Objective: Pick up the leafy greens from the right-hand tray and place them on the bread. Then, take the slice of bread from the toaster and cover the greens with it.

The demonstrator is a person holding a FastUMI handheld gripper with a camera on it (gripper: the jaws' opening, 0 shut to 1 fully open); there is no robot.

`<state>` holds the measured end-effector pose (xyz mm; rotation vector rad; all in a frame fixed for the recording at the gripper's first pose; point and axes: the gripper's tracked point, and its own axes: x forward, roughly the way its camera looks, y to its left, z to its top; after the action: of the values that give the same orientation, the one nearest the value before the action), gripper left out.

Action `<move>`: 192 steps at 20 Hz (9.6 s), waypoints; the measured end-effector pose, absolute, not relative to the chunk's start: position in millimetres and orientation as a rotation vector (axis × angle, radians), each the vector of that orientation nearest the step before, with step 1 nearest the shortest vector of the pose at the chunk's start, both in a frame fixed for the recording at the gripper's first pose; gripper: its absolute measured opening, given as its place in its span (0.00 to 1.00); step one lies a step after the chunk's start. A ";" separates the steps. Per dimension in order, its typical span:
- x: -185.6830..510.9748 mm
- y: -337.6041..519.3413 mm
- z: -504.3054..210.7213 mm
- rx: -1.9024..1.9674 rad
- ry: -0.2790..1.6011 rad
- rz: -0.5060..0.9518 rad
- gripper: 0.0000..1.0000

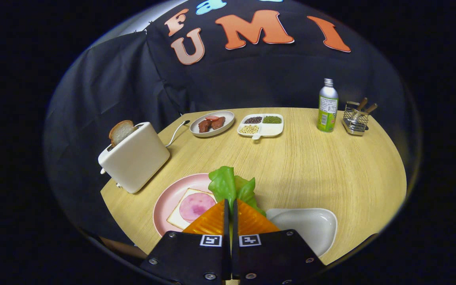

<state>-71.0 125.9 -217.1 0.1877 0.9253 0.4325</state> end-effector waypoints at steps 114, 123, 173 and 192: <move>-75.0 181.5 -205.3 0.697 1.151 0.440 0.09; -84.3 161.9 -243.3 0.627 1.158 0.400 0.10; -25.8 110.3 -37.9 -0.032 0.091 0.060 0.94; -23.5 95.8 -45.9 0.018 0.060 0.019 0.94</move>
<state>-23.5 95.8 -45.9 0.0183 0.0601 0.0186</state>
